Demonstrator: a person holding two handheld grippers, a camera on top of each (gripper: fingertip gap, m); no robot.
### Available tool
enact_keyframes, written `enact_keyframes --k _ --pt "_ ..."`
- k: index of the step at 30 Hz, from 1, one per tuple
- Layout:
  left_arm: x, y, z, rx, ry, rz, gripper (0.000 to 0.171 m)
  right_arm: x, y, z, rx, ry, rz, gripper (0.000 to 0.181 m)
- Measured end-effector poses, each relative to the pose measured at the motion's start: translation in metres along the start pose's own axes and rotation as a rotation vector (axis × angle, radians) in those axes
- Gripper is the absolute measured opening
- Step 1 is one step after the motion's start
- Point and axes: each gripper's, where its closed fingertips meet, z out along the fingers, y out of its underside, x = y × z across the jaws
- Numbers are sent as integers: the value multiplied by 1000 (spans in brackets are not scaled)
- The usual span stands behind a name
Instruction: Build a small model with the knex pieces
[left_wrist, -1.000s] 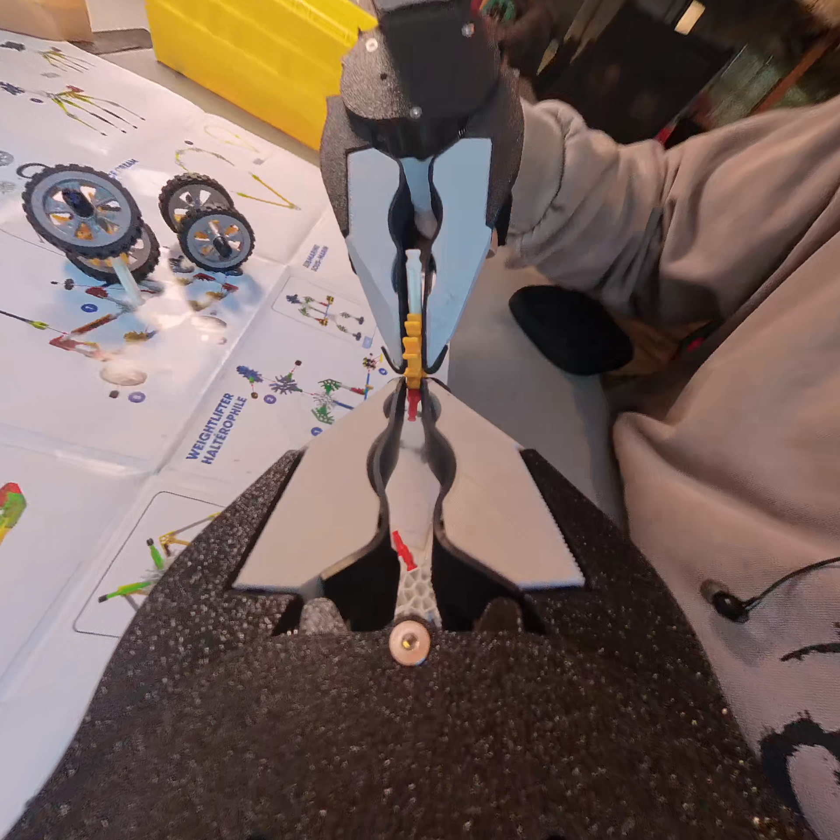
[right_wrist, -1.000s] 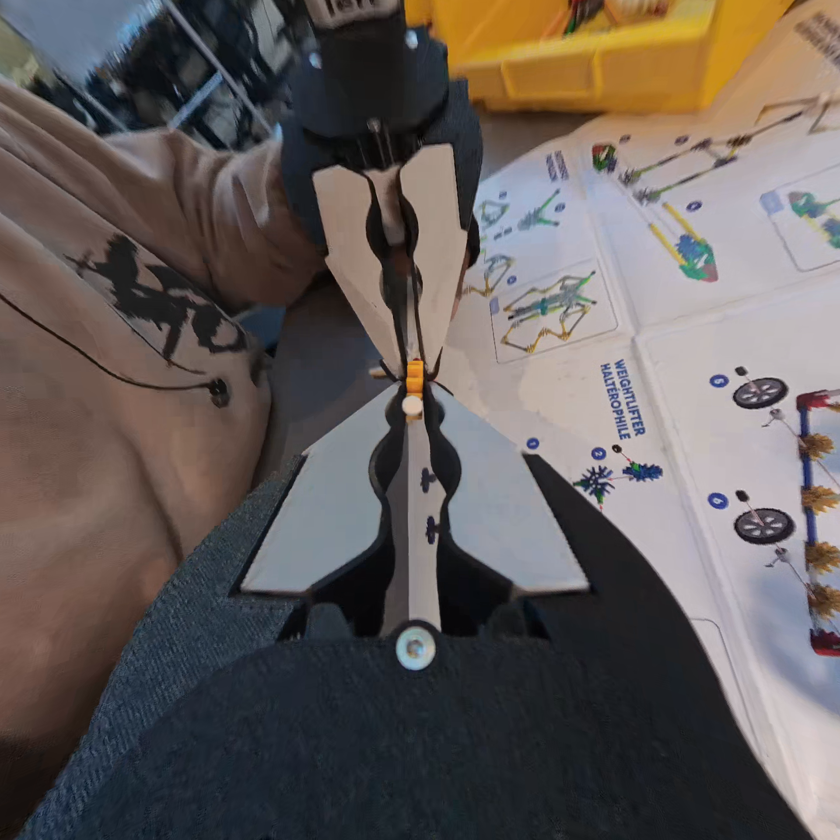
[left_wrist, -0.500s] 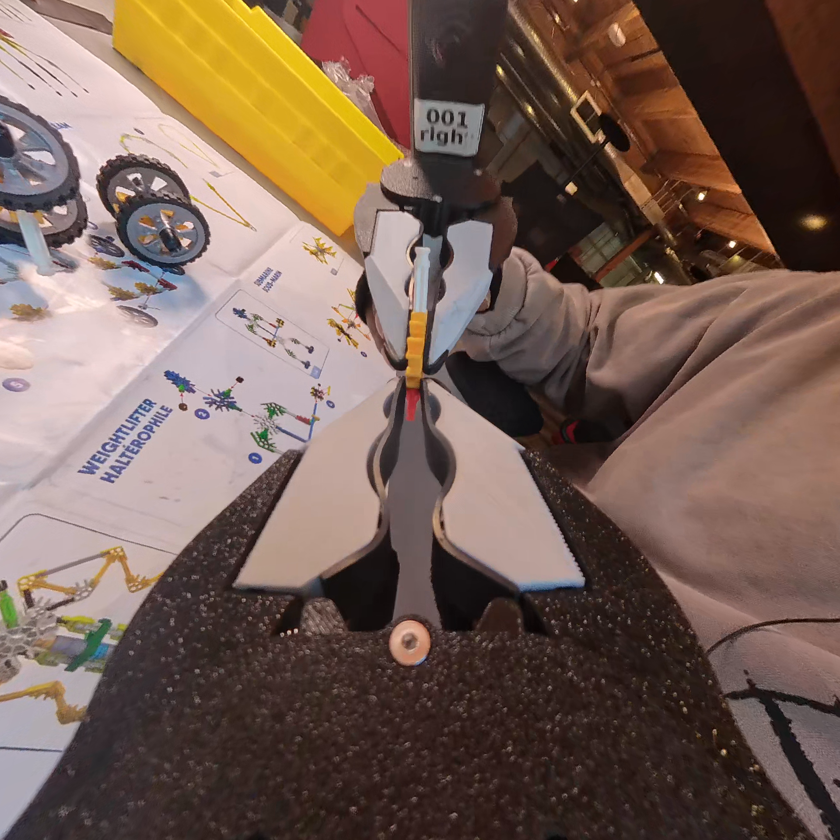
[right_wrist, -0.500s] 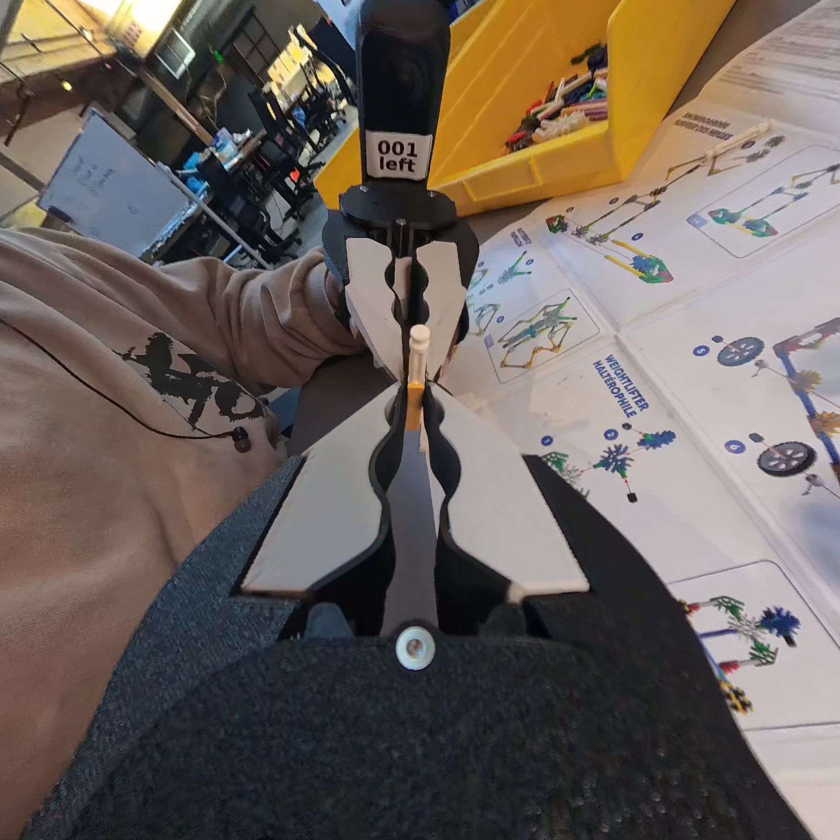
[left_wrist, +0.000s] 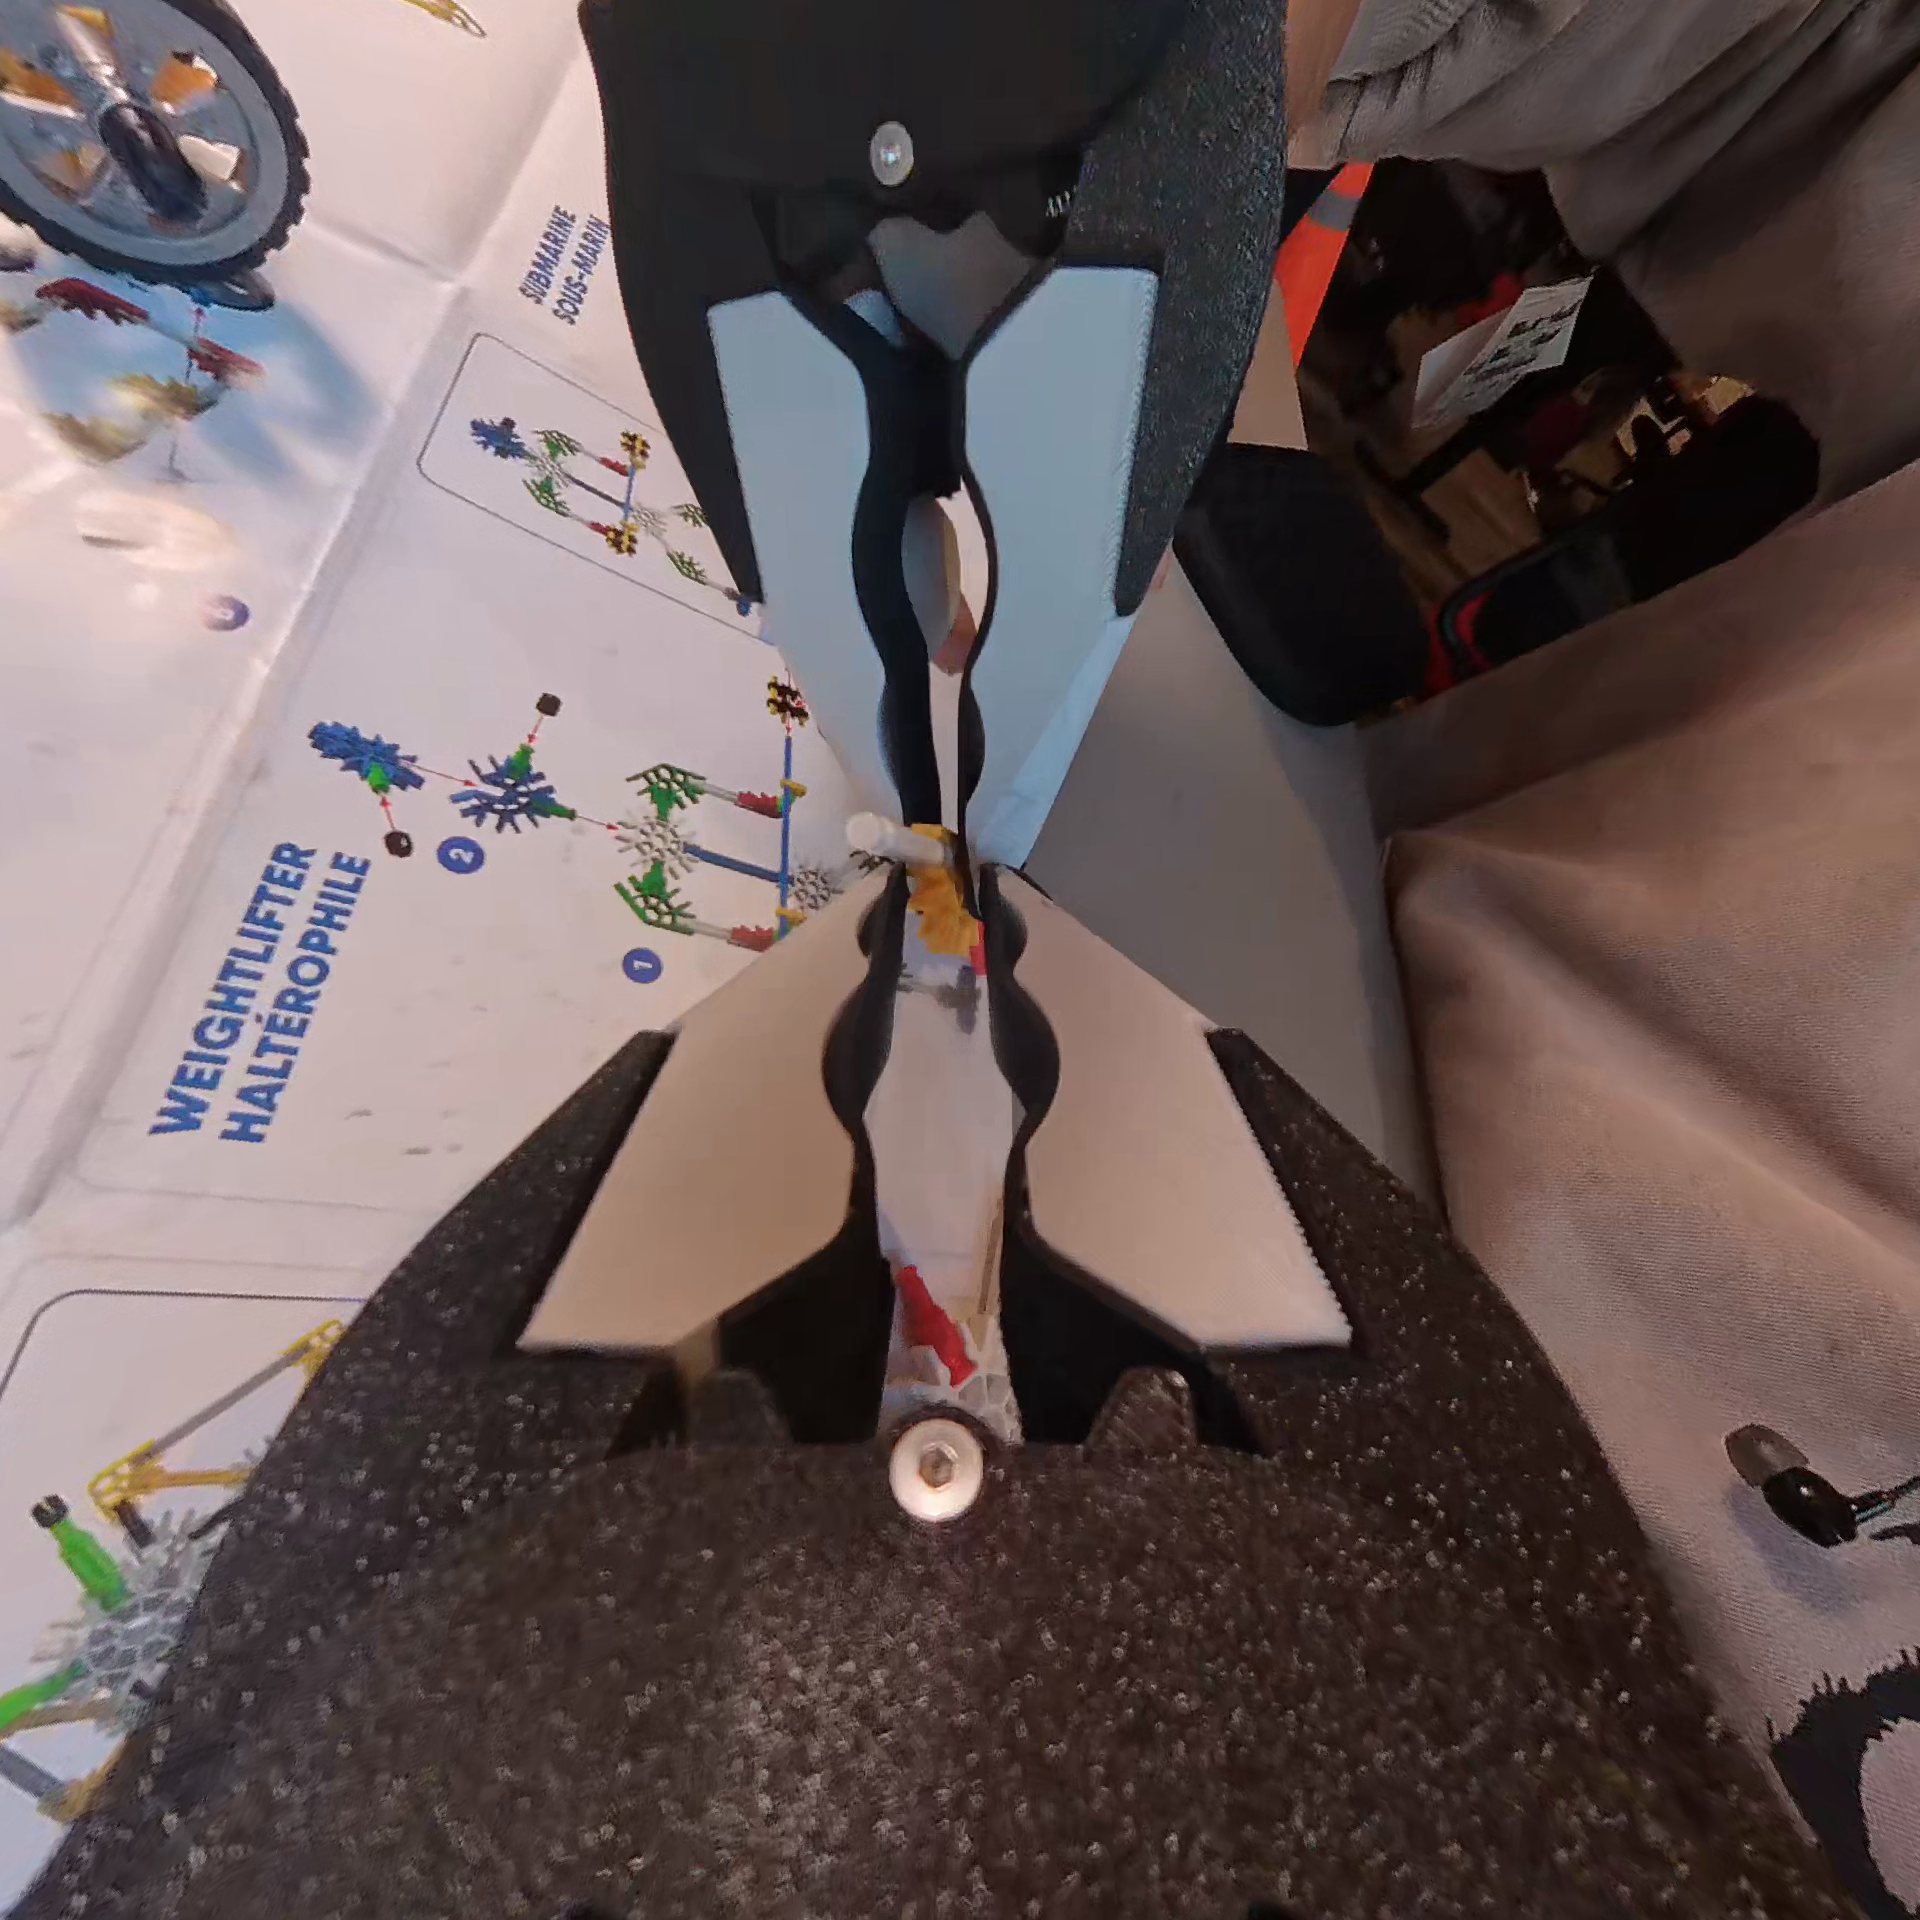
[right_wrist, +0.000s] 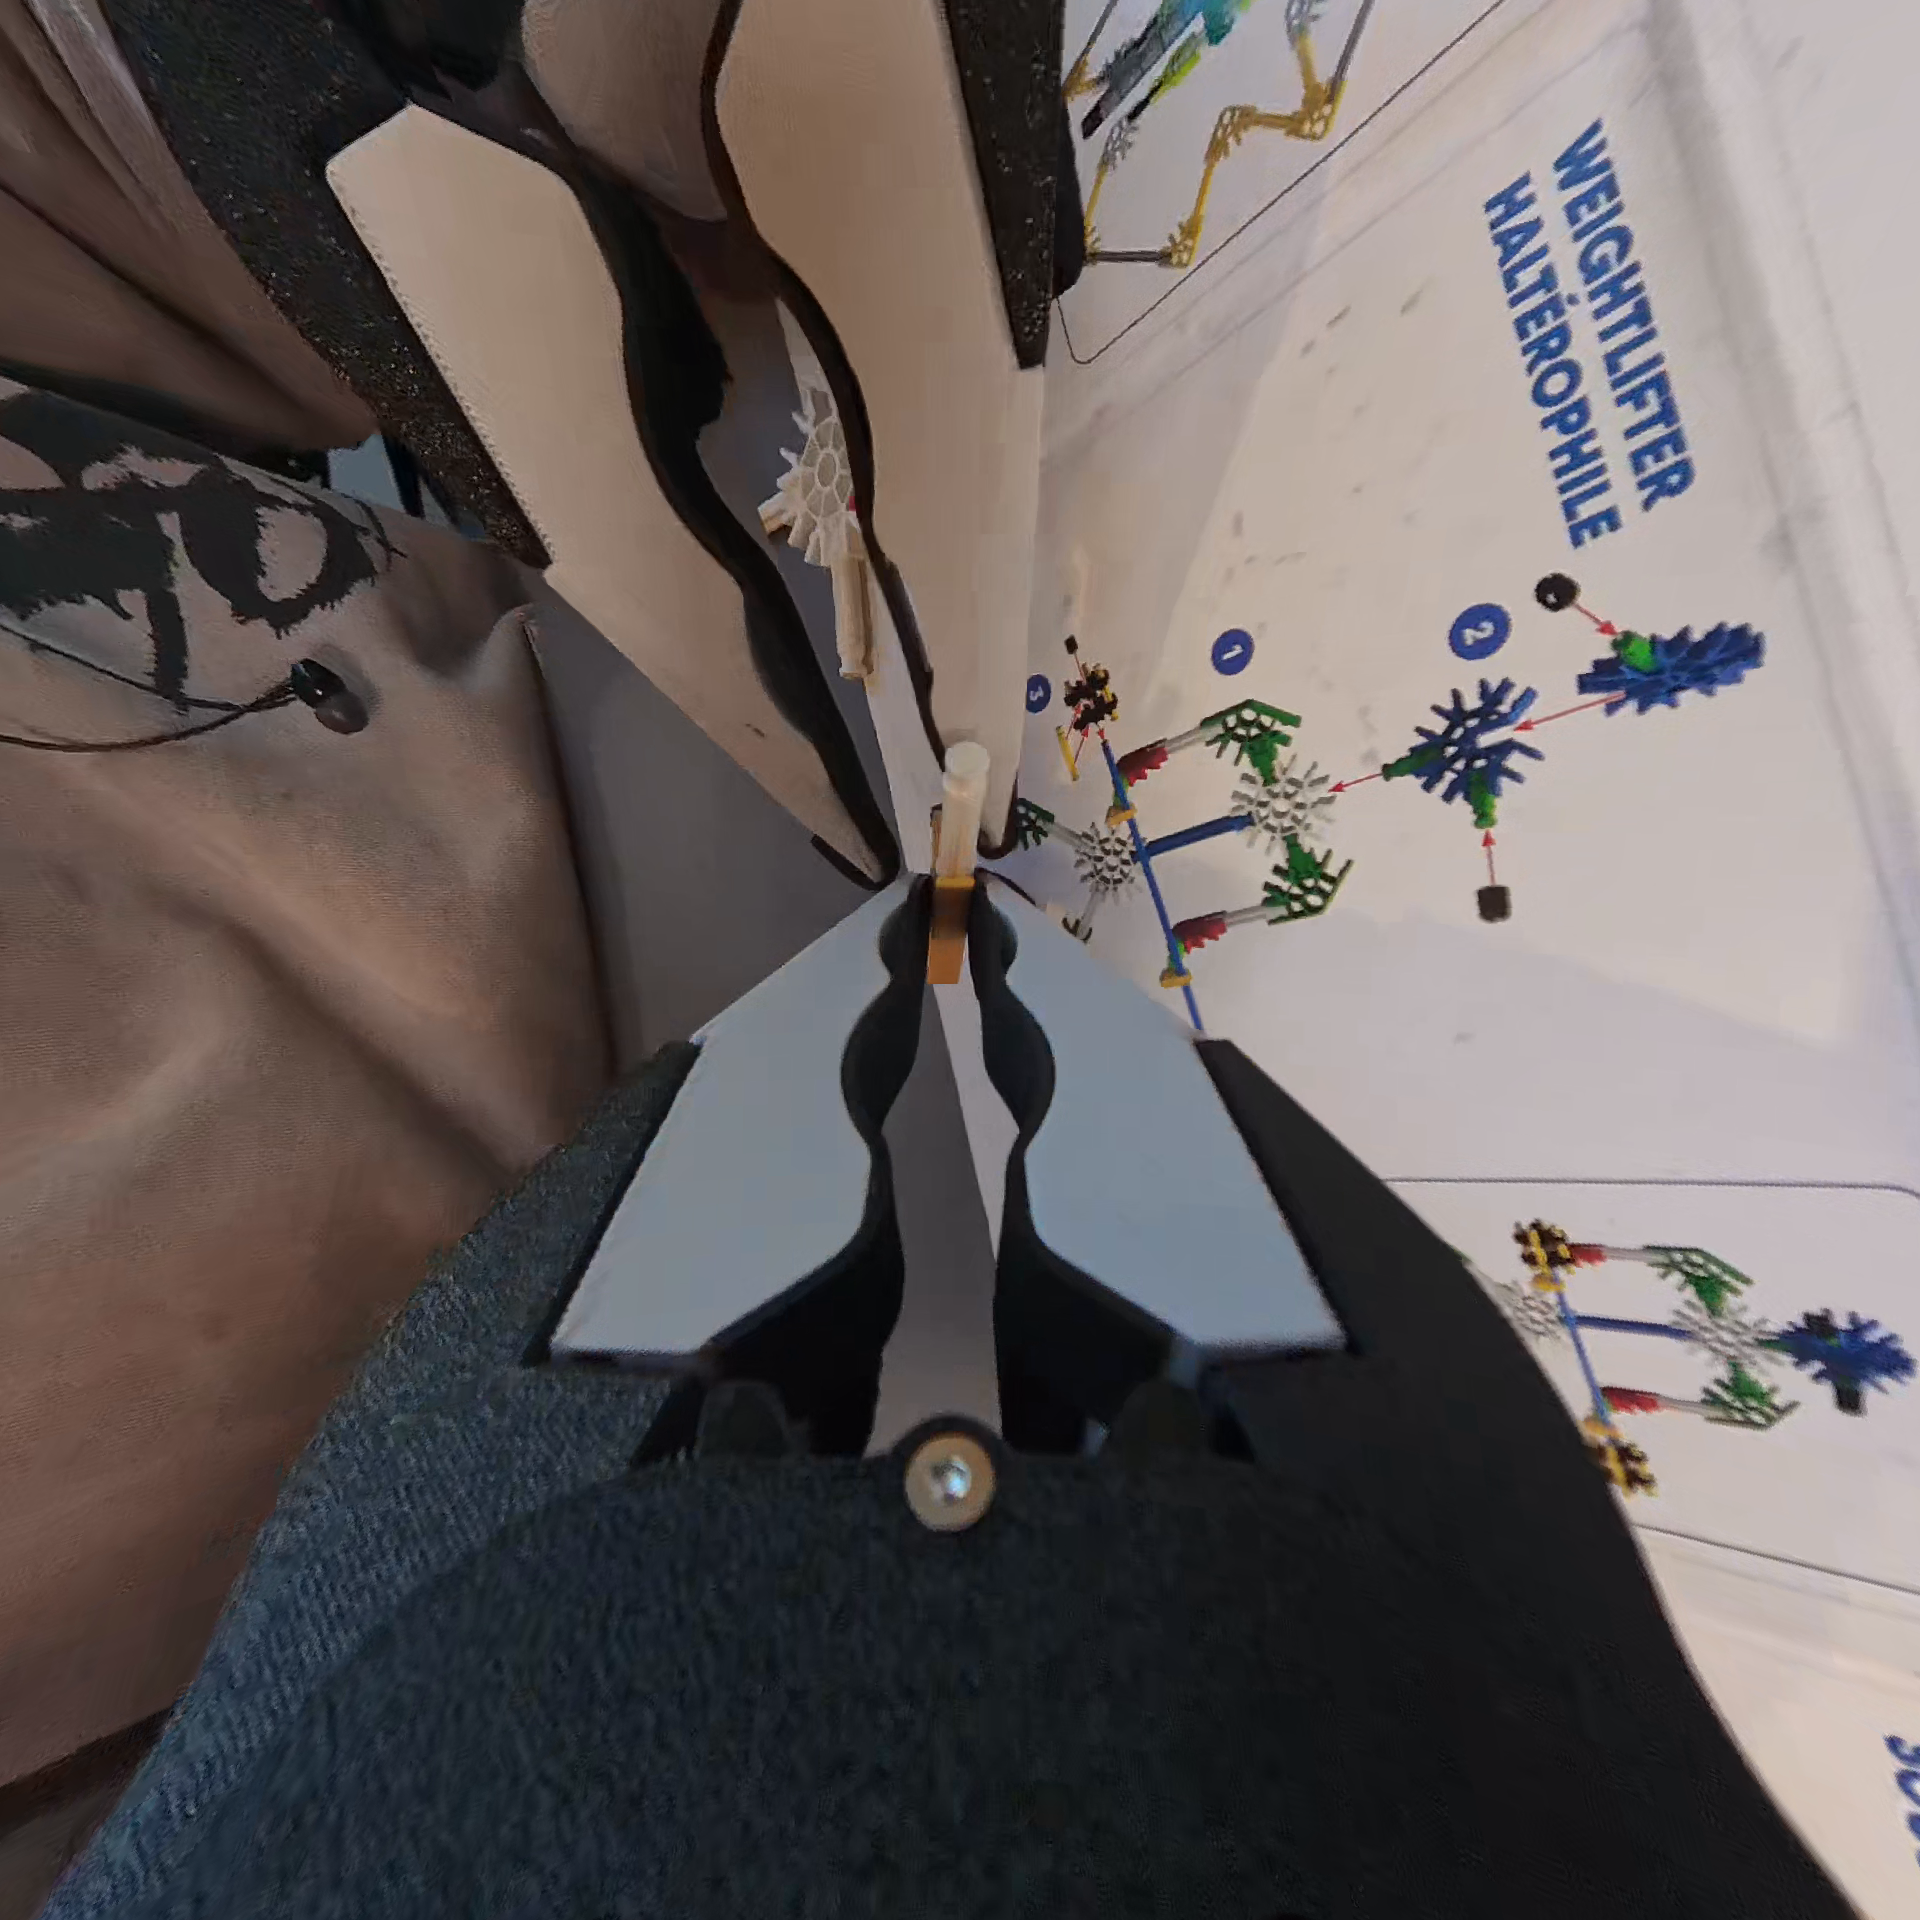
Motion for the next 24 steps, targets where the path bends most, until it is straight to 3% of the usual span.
enact_keyframes --k 6,18,24 --pt "4 1 1 -21 -10 78 10 0 2 -1 -37 153 -167 5" --pt "-6 6 5 -66 -164 227 5 9 1 -1 -45 316 -216 8" --pt "-4 10 4 -80 -273 374 5 9 0 0 -2 552 -347 4"
